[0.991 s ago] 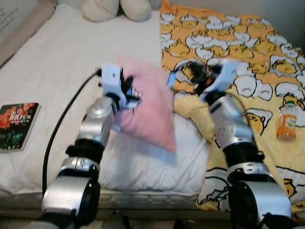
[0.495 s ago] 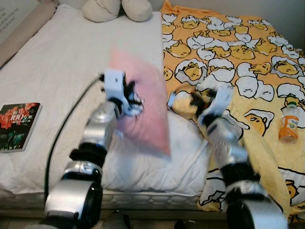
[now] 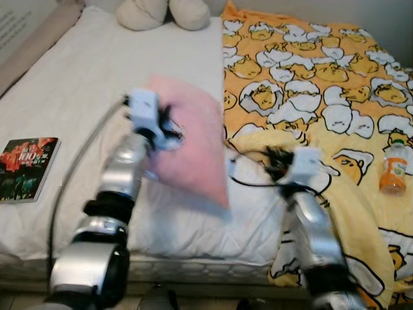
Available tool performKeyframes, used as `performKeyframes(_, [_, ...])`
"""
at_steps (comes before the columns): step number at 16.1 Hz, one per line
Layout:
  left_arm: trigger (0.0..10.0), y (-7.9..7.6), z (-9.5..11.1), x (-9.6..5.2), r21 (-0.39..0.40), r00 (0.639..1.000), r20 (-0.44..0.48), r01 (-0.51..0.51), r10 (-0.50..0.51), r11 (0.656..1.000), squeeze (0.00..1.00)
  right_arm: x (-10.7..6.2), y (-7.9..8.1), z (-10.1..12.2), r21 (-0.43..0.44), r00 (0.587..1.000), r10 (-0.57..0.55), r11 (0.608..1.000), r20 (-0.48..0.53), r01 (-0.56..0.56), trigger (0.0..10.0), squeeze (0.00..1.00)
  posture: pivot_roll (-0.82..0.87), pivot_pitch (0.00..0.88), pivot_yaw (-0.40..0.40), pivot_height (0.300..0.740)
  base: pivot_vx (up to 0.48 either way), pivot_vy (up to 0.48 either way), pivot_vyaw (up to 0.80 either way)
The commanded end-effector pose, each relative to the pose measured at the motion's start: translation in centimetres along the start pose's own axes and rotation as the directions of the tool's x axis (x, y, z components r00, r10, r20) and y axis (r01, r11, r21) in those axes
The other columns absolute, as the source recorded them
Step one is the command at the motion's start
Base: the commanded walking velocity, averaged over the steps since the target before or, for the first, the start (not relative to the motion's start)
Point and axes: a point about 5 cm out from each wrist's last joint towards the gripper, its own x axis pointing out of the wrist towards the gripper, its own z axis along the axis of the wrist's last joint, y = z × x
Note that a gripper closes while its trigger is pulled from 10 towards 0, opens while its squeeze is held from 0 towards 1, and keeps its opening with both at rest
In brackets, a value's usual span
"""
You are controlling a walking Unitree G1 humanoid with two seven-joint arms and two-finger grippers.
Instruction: Clean up the room
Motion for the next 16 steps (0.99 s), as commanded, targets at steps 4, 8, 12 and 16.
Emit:
performKeyframes(4, [0.0,-0.8,1.8,0.5,0.084,0.997,0.080,0.007,-0.014,0.996,0.00,0.0,0.6,1.8,0.001,0.995,-0.034,0.999,0.090,0.034,10.0,1.00,-0.03,0.000,-0.004,0.740,0.000,0.000,0.00])
performKeyframes(8, [0.0,-0.7,1.8,0.4,0.134,0.995,0.099,-0.003,-0.010,0.991,0.00,-1.4,1.8,-0.1,0.161,1.000,0.010,0.987,-0.001,-0.010,10.0,1.00,-0.03,0.000,-0.005,0.740,0.000,0.000,0.00])
performKeyframes(12, [10.0,-0.8,0.6,0.2,0.151,0.999,0.053,-0.014,0.007,0.988,0.00,-1.5,2.4,-0.5,0.076,0.996,0.081,0.994,-0.023,-0.079,10.0,1.00,-0.03,0.000,-0.006,0.740,0.000,0.000,0.00])
performKeyframes(16, [10.0,0.4,1.8,0.2,0.192,0.987,0.130,-0.119,0.095,0.974,0.00,-1.0,2.3,-0.3,-0.028,0.993,0.110,0.993,-0.039,-0.111,10.0,0.00,-0.03,0.000,-0.007,0.740,0.154,0.303,0.00])
